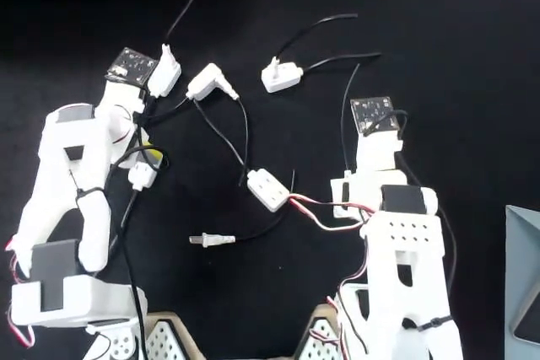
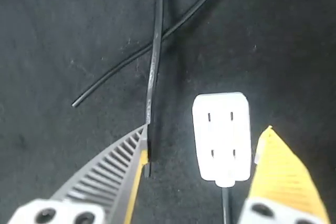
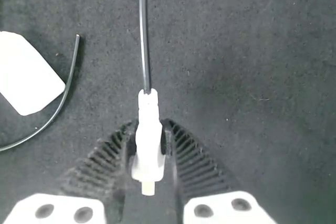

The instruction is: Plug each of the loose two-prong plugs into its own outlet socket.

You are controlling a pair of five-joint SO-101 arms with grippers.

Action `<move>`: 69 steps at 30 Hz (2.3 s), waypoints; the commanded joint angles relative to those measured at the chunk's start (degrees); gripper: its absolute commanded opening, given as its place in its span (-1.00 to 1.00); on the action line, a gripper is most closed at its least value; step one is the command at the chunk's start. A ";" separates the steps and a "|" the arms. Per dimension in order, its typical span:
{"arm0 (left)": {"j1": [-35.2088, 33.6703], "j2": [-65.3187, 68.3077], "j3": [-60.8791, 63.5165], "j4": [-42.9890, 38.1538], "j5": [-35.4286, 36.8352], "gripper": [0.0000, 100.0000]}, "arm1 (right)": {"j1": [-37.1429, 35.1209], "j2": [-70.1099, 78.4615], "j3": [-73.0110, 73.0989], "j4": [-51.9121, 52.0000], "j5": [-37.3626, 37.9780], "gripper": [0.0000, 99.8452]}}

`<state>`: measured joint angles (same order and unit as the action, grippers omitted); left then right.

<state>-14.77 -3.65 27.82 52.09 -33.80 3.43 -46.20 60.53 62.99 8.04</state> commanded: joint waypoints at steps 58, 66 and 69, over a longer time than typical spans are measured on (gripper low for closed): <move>12.62 -27.16 13.58 5.98 12.22 -0.50 | -19.69 -1.27 -14.73 -0.44 -7.47 -0.98; 12.70 -40.88 17.80 5.98 24.62 -0.46 | -34.11 -0.92 -14.90 -4.66 -7.56 -0.98; 12.70 -44.22 19.12 5.98 27.60 -0.46 | -37.36 -1.19 -14.02 -6.95 -7.30 -0.98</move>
<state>-1.76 -44.00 46.90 57.98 -9.10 -30.42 -46.20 48.40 58.59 1.01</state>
